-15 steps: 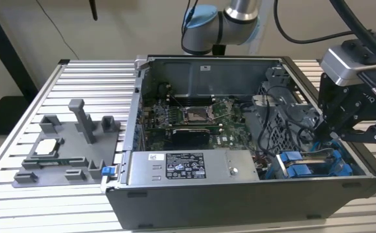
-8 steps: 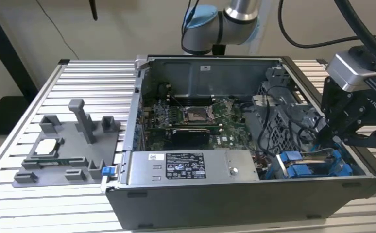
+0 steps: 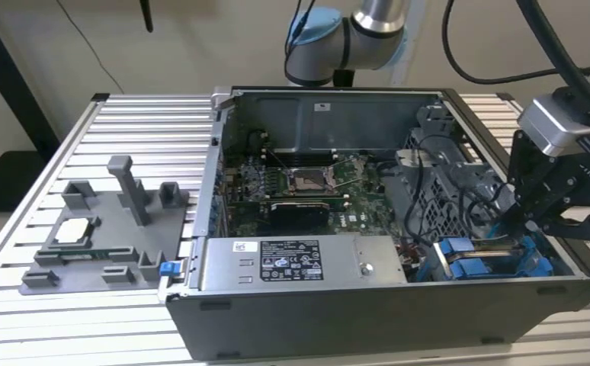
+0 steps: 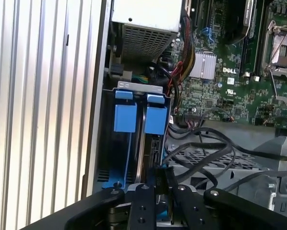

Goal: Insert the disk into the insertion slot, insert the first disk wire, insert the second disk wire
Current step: 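Insert the first disk wire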

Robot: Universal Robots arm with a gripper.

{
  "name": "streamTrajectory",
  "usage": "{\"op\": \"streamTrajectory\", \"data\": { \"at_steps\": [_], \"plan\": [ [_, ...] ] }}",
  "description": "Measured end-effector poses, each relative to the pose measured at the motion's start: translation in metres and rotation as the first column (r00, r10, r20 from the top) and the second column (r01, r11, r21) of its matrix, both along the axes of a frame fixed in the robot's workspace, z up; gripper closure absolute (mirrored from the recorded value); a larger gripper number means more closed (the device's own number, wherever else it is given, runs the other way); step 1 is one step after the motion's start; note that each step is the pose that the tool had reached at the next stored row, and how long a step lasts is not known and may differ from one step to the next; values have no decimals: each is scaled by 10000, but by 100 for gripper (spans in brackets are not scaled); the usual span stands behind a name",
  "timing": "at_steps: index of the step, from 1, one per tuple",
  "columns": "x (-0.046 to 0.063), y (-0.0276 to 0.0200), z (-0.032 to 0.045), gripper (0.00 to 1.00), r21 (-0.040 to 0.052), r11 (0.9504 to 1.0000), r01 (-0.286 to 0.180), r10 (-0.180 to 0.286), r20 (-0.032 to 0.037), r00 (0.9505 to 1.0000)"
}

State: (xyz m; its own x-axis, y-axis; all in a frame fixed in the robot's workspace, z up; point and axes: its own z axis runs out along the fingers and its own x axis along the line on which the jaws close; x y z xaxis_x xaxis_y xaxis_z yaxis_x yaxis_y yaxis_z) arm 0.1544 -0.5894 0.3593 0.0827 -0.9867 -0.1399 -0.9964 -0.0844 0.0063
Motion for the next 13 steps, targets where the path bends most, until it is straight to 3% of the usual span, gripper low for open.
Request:
{"op": "streamTrajectory", "data": {
  "at_steps": [4, 10, 13],
  "plan": [
    [12, 0, -31, 100, 0, 10000, 85, -85, -19, 10000],
    [13, 0, -79, 100, 0, 9963, 860, -860, -25, 9963],
    [13, 0, -83, 100, 0, 9961, 886, -886, -26, 9961]
  ]
}}
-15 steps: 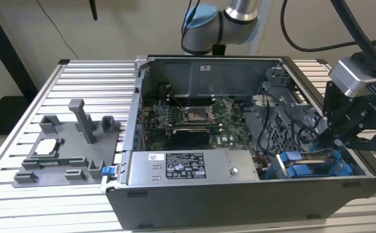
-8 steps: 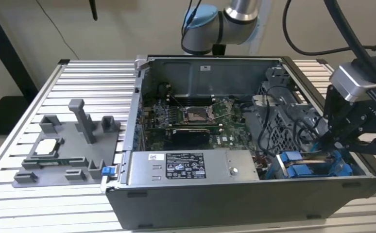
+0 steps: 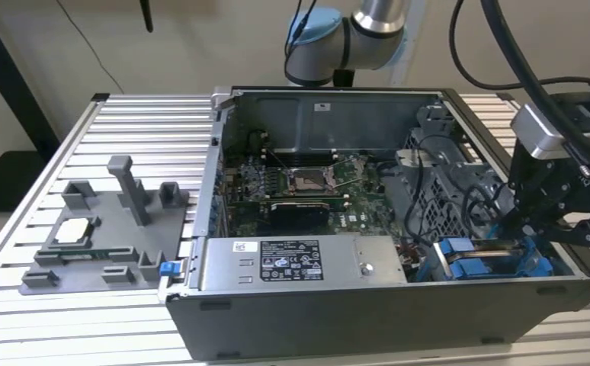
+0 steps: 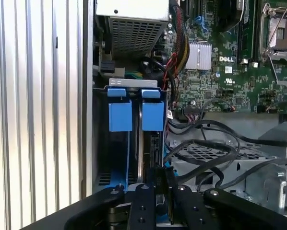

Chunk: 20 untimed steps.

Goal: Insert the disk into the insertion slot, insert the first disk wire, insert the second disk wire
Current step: 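Insert the first disk wire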

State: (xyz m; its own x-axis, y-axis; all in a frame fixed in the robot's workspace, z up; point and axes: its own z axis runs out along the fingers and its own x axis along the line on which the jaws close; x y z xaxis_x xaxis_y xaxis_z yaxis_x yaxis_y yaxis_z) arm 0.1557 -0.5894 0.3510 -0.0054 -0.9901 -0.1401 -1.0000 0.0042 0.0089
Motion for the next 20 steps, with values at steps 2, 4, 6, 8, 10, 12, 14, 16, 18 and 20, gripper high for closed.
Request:
{"op": "streamTrajectory", "data": {
  "at_steps": [2, 4, 6, 8, 10, 12, 14, 16, 18, 20],
  "plan": [
    [10, 13, -14, 100, 1, 10000, 8, -8, 0, 10000],
    [28, 33, -35, 100, 1, 10000, 26, -26, 0, 10000],
    [50, 51, -59, 100, 1, 10000, 56, -56, 0, 10000],
    [55, 56, -76, 100, -1, 9999, 144, -144, 0, 9999],
    [56, 56, -81, 100, -15, 9996, 268, -268, 0, 9996],
    [57, 56, -81, 100, -21, 9992, 403, -403, -6, 9992],
    [56, 55, -84, 100, -31, 9986, 534, -534, -11, 9986],
    [56, 51, -86, 100, -44, 9984, 561, -561, -10, 9984],
    [56, 40, -87, 100, -46, 9984, 567, -567, -11, 9984],
    [51, 36, -89, 100, -45, 9983, 578, -578, -13, 9983]
  ]
}}
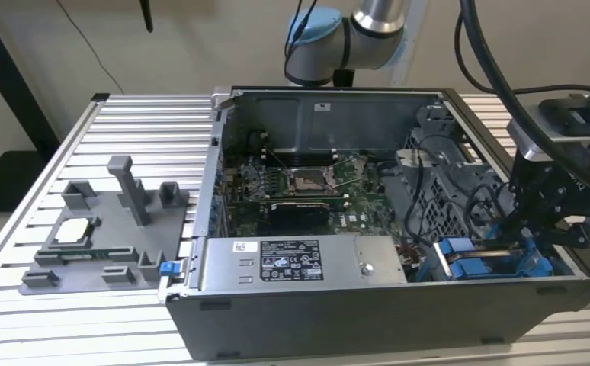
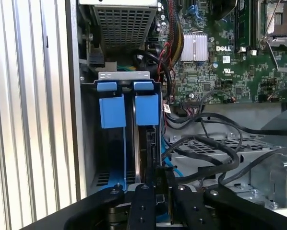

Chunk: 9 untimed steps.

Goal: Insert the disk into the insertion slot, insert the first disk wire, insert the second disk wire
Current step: 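Insert the first disk wire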

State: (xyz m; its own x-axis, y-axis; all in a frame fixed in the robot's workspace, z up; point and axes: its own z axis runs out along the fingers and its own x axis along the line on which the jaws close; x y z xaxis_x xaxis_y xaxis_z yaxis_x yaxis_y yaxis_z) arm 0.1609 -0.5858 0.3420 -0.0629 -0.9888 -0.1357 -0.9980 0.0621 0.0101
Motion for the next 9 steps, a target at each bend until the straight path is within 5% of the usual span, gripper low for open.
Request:
{"op": "streamTrajectory", "data": {
  "at_steps": [9],
  "plan": [
    [-16, -1, -34, 100, -19, 10000, 92, -92, 1, 10000]
  ]
}}
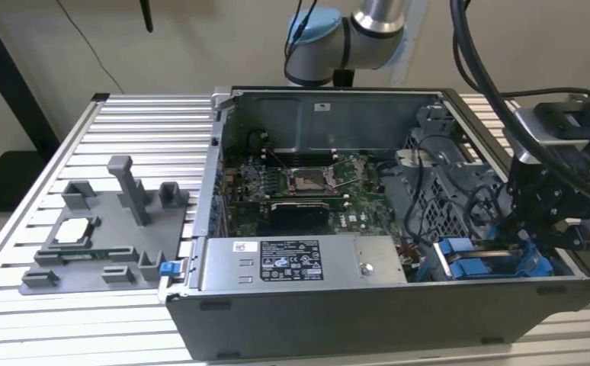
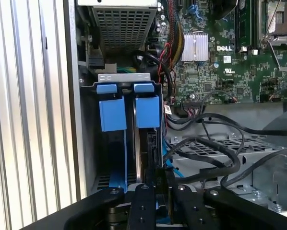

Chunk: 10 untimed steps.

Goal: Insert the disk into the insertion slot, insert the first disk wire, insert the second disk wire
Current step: 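Insert the first disk wire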

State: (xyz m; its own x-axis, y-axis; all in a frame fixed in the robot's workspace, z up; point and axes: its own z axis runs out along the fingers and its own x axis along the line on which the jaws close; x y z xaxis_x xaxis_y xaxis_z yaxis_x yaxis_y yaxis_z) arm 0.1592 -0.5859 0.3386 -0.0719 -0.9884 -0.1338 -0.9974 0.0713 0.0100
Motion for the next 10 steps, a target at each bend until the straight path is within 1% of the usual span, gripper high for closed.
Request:
{"op": "streamTrajectory", "data": {
  "at_steps": [7, 9, 10],
  "plan": [
    [3, -1, -33, 100, 10, 10000, 35, -35, 0, 10000],
    [4, 0, -39, 100, 0, 10000, 38, -38, 0, 10000],
    [4, 0, -55, 100, -2, 10000, 40, -40, 1, 10000]
  ]
}}
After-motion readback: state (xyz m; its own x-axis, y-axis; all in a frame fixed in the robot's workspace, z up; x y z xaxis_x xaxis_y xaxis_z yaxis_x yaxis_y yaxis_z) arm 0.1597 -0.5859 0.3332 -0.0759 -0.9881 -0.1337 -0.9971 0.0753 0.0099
